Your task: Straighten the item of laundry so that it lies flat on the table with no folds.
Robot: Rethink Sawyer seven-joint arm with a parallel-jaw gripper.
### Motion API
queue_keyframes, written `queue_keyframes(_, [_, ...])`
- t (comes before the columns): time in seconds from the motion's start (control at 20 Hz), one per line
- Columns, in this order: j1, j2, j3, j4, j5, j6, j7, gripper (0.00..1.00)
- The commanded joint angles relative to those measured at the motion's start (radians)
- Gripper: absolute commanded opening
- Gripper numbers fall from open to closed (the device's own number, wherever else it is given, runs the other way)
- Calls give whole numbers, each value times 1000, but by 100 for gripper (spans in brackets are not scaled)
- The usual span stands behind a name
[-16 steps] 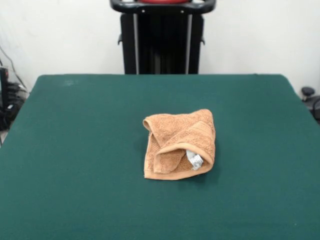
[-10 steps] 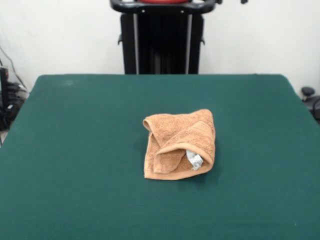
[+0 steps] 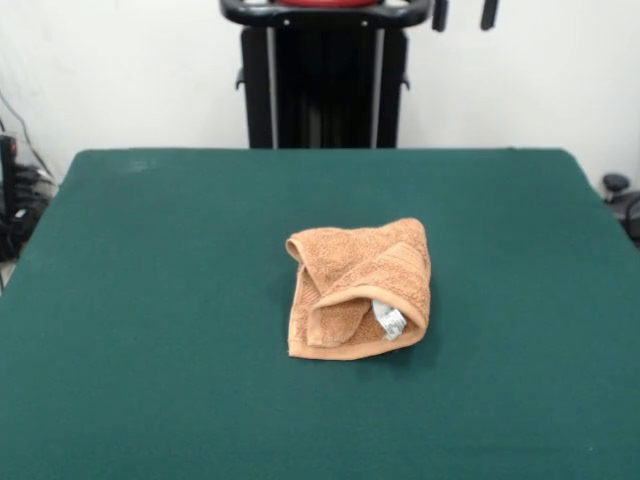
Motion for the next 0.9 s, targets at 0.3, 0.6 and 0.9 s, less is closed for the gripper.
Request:
queue_keyframes(0.3, [24, -22, 13, 150, 43, -54, 197, 100])
queue_keyframes(0.6, [11, 56, 21, 54, 49, -35, 219, 100])
queue_keyframes(0.9, [25, 212, 21, -105, 63, -37, 263, 100])
